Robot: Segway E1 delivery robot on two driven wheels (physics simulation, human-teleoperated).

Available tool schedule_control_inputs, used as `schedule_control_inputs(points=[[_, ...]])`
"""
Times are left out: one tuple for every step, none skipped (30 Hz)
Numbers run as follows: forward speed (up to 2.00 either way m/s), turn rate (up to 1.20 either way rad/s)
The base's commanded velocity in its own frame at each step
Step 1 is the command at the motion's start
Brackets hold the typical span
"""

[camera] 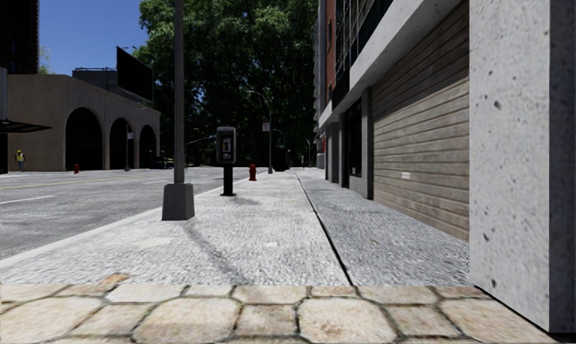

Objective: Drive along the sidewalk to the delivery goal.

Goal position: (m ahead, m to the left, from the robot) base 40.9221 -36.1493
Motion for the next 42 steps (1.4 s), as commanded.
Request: schedule_control_inputs(points=[[2.00, 0.00], [2.00, 0.00], [2.00, 0.00], [2.00, 0.00], [2.00, 0.00], [2.00, 0.00], [2.00, 0.00], [2.00, 0.00], [2.00, 0.00], [2.00, 0.00], [2.00, 0.00], [2.00, 0.00], [2.00, 0.00], [2.00, 0.00], [2.00, 0.00], [2.00, 0.00], [2.00, 0.00], [2.00, 0.00], [2.00, 0.00], [2.00, 0.00], [2.00, 0.00], [2.00, 0.00], [2.00, 0.00], [2.00, 0.00], [2.00, 0.00], [2.00, 0.00], [2.00, 0.00], [2.00, 0.00], [2.00, 0.00], [2.00, 0.00], [2.00, 0.00], [2.00, 0.00], [2.00, 0.00], [2.00, 0.00], [2.00, 0.00], [2.00, 0.00], [2.00, 0.00], [2.00, 0.00], [2.00, 0.00], [2.00, 0.00], [2.00, 0.00], [2.00, 0.00]])
